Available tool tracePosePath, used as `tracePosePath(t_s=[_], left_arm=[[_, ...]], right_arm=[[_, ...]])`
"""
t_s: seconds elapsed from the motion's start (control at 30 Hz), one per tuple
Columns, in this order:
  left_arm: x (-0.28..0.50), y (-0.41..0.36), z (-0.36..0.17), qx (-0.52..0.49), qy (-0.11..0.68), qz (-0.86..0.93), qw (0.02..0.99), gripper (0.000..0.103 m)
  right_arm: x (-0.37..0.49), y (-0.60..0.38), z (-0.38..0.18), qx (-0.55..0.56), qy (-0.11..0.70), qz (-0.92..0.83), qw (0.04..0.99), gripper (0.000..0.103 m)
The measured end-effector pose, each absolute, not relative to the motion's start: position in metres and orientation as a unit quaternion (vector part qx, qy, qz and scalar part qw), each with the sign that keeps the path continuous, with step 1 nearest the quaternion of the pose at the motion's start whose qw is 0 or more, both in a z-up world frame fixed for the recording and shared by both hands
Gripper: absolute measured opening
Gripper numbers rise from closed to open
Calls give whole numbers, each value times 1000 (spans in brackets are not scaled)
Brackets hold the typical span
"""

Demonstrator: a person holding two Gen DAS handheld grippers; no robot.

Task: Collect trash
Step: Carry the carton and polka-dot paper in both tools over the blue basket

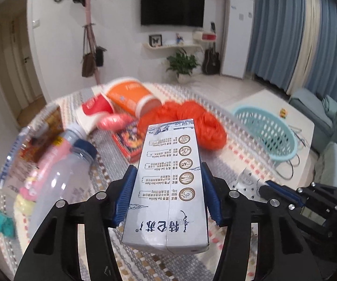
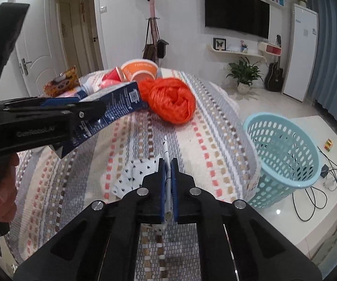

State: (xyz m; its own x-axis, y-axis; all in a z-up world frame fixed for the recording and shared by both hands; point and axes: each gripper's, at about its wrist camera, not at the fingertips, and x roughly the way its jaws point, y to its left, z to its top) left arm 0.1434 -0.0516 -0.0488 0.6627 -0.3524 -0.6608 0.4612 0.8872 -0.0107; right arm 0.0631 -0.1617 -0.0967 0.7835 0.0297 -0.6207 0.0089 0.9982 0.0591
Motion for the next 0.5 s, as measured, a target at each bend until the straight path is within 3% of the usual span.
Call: tracePosePath(t_s=[0.5], left_arm=[[127, -61, -1, 81, 281, -195, 936, 53]], right_arm=[[67, -170, -62, 28, 284, 5, 958, 3]])
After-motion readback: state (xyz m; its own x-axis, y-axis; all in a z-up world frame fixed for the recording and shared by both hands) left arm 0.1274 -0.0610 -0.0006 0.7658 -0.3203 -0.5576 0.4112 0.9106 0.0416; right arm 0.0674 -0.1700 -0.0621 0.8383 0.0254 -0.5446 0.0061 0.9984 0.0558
